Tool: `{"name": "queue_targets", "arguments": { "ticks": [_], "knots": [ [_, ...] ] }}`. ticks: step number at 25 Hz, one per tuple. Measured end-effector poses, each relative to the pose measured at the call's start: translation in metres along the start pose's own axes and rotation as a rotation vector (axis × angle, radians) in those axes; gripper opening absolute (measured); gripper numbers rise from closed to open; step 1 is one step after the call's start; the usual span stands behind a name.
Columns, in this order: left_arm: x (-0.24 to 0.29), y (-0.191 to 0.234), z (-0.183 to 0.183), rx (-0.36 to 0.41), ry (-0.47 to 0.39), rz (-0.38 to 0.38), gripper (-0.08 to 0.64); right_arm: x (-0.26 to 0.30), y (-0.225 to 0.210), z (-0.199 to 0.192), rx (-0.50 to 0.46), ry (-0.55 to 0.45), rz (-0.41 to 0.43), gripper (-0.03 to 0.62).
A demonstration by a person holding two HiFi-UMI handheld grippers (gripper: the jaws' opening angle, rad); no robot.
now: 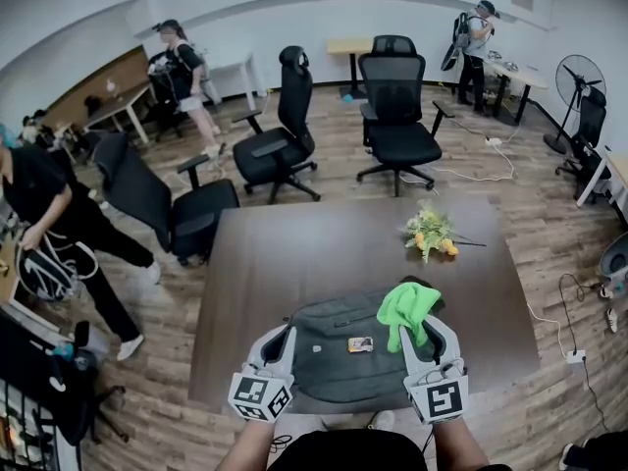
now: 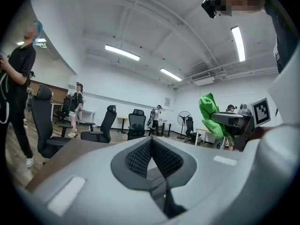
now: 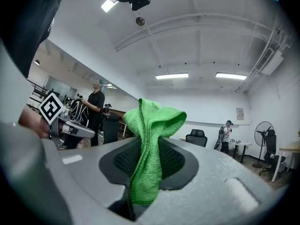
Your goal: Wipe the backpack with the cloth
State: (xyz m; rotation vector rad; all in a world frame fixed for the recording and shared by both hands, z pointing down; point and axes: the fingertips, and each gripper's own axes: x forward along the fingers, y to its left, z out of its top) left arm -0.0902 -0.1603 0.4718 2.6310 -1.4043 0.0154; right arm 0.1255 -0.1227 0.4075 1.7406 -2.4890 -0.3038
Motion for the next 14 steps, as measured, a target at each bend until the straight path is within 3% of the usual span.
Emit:
{"name": "queue_targets", "arguments": {
  "ticks": [4, 14],
  "knots": [
    [0.0, 0.002, -0.003, -0.003, -0.004, 0.003, 0.015, -0.001, 0.006, 0.008, -0.044, -0.04, 0.032, 0.1],
    [0.01, -0.01, 0.003, 0.003, -0.001, -0.02, 0.015, -0.004, 0.011, 0.019, -0.04, -0.101, 0.077, 0.1]
  ]
}}
